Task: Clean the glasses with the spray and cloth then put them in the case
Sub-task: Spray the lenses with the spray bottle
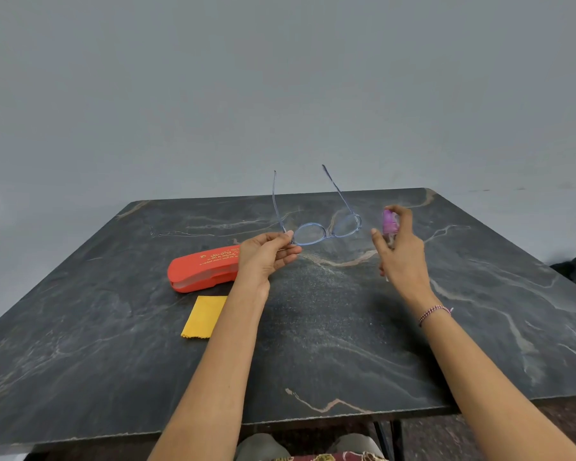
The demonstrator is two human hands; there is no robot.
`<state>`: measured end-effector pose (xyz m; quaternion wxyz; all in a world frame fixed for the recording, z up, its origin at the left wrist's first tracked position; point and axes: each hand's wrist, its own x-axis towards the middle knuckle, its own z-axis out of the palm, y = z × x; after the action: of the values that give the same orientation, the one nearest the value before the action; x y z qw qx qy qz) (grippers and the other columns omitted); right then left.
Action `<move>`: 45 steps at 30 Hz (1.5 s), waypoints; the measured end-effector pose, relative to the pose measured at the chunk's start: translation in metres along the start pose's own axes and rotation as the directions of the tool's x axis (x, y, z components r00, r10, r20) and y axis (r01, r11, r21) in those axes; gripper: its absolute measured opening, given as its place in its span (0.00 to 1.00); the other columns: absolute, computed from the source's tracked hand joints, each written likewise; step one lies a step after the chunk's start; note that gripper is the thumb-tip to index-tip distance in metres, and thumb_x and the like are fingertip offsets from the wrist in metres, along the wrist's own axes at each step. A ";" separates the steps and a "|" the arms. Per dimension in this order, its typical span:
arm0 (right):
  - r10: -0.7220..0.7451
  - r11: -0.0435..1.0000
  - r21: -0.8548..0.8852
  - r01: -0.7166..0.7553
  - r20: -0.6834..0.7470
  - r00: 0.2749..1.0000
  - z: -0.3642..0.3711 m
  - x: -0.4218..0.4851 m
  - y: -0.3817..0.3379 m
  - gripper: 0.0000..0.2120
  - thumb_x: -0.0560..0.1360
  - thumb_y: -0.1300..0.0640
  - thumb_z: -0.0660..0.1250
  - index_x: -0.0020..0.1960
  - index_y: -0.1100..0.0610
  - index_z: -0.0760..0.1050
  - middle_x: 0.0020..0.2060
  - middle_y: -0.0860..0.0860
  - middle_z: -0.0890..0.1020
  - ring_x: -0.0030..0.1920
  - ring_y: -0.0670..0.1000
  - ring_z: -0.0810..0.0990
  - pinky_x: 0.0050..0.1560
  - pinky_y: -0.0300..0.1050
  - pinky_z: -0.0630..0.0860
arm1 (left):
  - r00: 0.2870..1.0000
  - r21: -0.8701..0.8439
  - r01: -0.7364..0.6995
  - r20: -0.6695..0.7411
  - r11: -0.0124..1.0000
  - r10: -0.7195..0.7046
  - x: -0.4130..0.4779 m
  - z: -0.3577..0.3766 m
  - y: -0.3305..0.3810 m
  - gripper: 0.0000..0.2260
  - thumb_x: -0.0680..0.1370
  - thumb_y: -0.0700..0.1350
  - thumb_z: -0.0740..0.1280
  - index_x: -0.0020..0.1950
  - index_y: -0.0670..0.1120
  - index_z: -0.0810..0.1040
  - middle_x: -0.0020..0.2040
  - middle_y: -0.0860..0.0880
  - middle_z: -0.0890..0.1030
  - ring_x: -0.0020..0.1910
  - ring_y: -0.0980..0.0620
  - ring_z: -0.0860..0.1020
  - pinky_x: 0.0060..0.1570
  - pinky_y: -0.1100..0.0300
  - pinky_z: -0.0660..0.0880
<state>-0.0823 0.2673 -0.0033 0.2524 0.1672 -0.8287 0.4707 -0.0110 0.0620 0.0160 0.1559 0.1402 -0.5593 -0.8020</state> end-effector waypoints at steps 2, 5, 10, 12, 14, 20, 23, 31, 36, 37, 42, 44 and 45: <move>-0.010 1.000 0.024 0.009 0.010 1.000 0.000 -0.001 -0.001 0.17 0.77 0.54 0.63 0.63 0.48 0.60 0.30 0.55 0.75 0.29 0.63 0.77 0.33 0.56 0.79 | 1.000 0.015 -0.012 -0.003 1.000 0.013 0.001 -0.001 -0.001 0.02 0.73 0.37 0.71 0.41 0.40 0.78 0.29 0.47 0.83 0.30 0.55 0.82 0.34 0.65 0.80; -0.022 0.995 0.103 0.015 0.065 0.998 0.002 -0.002 0.002 0.20 0.77 0.52 0.63 0.64 0.44 0.57 0.31 0.54 0.73 0.33 0.60 0.78 0.41 0.53 0.79 | 0.999 0.045 -0.032 -0.009 0.998 0.032 0.001 -0.002 -0.002 0.02 0.73 0.37 0.71 0.41 0.40 0.78 0.30 0.47 0.83 0.31 0.54 0.82 0.34 0.65 0.80; -0.019 0.980 0.196 -0.023 0.209 0.978 0.008 -0.003 0.005 0.31 0.79 0.59 0.60 0.72 0.49 0.44 0.38 0.53 0.70 0.37 0.46 0.74 0.55 0.45 0.73 | 0.995 0.093 -0.095 -0.033 0.991 0.099 0.000 -0.003 -0.004 0.04 0.73 0.36 0.71 0.45 0.38 0.79 0.36 0.43 0.82 0.30 0.55 0.82 0.36 0.64 0.80; -0.020 0.982 0.189 -0.023 0.225 0.974 0.008 -0.003 0.005 0.29 0.78 0.64 0.60 0.72 0.54 0.47 0.37 0.48 0.69 0.32 0.37 0.74 0.47 0.36 0.70 | 0.990 0.113 -0.122 -0.052 0.986 0.128 0.000 -0.004 -0.004 0.05 0.72 0.36 0.71 0.46 0.38 0.79 0.37 0.42 0.82 0.31 0.55 0.82 0.37 0.65 0.80; -0.022 0.983 0.182 -0.023 0.236 0.971 0.007 -0.004 0.006 0.27 0.77 0.66 0.61 0.70 0.56 0.51 0.38 0.48 0.71 0.29 0.32 0.72 0.40 0.30 0.70 | 0.986 0.122 -0.140 -0.071 0.983 0.150 -0.001 -0.004 -0.003 0.05 0.72 0.36 0.71 0.47 0.38 0.79 0.37 0.43 0.82 0.32 0.55 0.82 0.37 0.65 0.80; -0.019 0.973 0.228 -0.042 0.259 0.966 0.010 -0.003 0.010 0.31 0.76 0.65 0.64 0.70 0.52 0.51 0.43 0.51 0.75 0.41 0.52 0.78 0.49 0.35 0.71 | 0.976 0.097 -0.176 -0.111 0.980 0.187 -0.006 -0.009 0.002 0.04 0.72 0.37 0.72 0.45 0.40 0.79 0.38 0.42 0.82 0.34 0.54 0.83 0.35 0.66 0.79; -0.029 0.966 0.256 -0.042 0.269 0.963 0.010 -0.006 0.009 0.33 0.76 0.65 0.64 0.72 0.50 0.49 0.43 0.49 0.76 0.47 0.55 0.79 0.54 0.32 0.72 | 0.969 0.088 -0.204 -0.121 0.975 0.214 -0.009 -0.012 0.006 0.03 0.72 0.36 0.72 0.43 0.41 0.79 0.37 0.42 0.82 0.33 0.54 0.83 0.34 0.66 0.79; -0.002 0.979 0.196 -0.062 0.313 0.950 0.008 -0.006 0.010 0.43 0.72 0.57 0.70 0.74 0.49 0.42 0.55 0.54 0.76 0.57 0.49 0.76 0.64 0.51 0.69 | 0.960 0.089 -0.231 -0.141 0.969 0.242 -0.019 -0.027 0.012 0.03 0.72 0.37 0.72 0.42 0.42 0.79 0.31 0.48 0.83 0.32 0.55 0.82 0.35 0.63 0.79; -0.019 0.981 0.196 -0.004 0.115 0.993 -0.017 -0.007 -0.006 0.42 0.70 0.44 0.68 0.74 0.52 0.48 0.66 0.56 0.66 0.64 0.49 0.67 0.64 0.48 0.68 | 0.938 0.118 -0.275 -0.183 0.954 0.293 -0.028 -0.056 0.027 0.06 0.71 0.36 0.72 0.47 0.37 0.80 0.36 0.43 0.82 0.32 0.54 0.83 0.36 0.64 0.80; -0.046 0.981 0.189 0.044 0.006 0.999 -0.024 -0.008 -0.014 0.39 0.71 0.43 0.67 0.73 0.54 0.51 0.65 0.57 0.66 0.62 0.48 0.67 0.62 0.46 0.69 | 0.931 0.124 -0.286 -0.198 0.950 0.306 -0.030 -0.065 0.032 0.06 0.71 0.36 0.72 0.46 0.37 0.80 0.36 0.43 0.82 0.32 0.53 0.83 0.36 0.64 0.80; -0.260 0.956 0.088 0.281 -0.193 0.946 -0.018 -0.024 -0.064 0.17 0.76 0.51 0.66 0.61 0.58 0.70 0.50 0.50 0.71 0.49 0.51 0.73 0.46 0.40 0.70 | 0.890 0.163 -0.336 -0.268 0.928 0.370 -0.041 -0.101 0.052 0.03 0.72 0.35 0.71 0.44 0.39 0.80 0.37 0.43 0.82 0.32 0.54 0.83 0.33 0.65 0.79; -0.329 0.935 0.108 0.339 -0.094 0.939 0.005 -0.035 -0.082 0.09 0.75 0.55 0.67 0.54 0.57 0.75 0.44 0.50 0.75 0.43 0.50 0.75 0.44 0.40 0.71 | 0.877 0.181 -0.347 -0.285 0.920 0.387 -0.043 -0.109 0.056 0.06 0.72 0.35 0.71 0.47 0.36 0.80 0.37 0.43 0.81 0.32 0.55 0.83 0.34 0.65 0.80; -0.356 0.926 0.122 0.356 -0.026 0.934 0.019 -0.042 -0.090 0.07 0.75 0.57 0.68 0.51 0.56 0.77 0.41 0.51 0.76 0.41 0.49 0.75 0.43 0.37 0.71 | 0.873 0.190 -0.350 -0.291 0.917 0.393 -0.044 -0.112 0.058 0.07 0.72 0.35 0.71 0.49 0.35 0.79 0.38 0.42 0.81 0.31 0.55 0.83 0.35 0.64 0.80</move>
<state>-0.0065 0.2075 0.0271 0.3239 0.3296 -0.7531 0.4683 0.0796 -0.0344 0.0349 0.3870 0.1693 -0.5940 -0.6847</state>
